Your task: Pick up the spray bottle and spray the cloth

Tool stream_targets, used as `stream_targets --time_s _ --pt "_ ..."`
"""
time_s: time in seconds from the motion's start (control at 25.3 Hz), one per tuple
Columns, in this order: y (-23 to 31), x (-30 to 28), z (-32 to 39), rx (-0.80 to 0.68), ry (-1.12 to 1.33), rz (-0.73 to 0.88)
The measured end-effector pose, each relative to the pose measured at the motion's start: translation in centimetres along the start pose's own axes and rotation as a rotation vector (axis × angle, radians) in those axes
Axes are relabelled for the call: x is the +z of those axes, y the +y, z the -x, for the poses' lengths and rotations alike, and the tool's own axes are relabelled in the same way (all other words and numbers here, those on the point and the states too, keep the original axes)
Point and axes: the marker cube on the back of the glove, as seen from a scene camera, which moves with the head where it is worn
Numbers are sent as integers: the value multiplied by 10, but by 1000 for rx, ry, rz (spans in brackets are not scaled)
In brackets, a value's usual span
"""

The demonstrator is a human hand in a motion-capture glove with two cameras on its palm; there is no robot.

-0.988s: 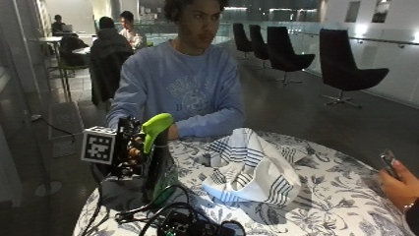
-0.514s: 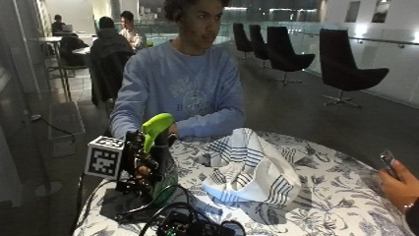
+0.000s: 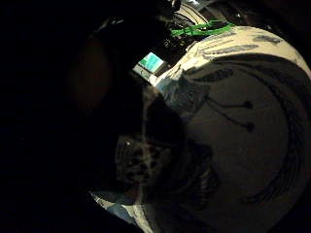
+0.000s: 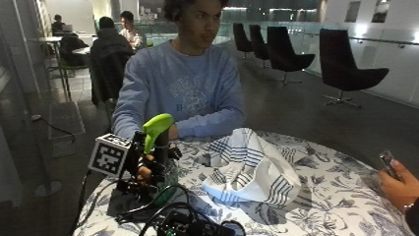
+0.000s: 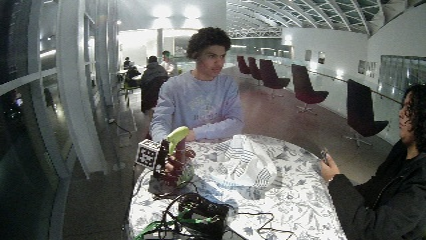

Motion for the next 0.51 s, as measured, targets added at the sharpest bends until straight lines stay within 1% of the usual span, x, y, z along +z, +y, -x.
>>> stream_targets --time_s 0.28,0.51 --pt "-8 1 6 -31 13 -46" --pt "-11 -2 11 -45 7 14"
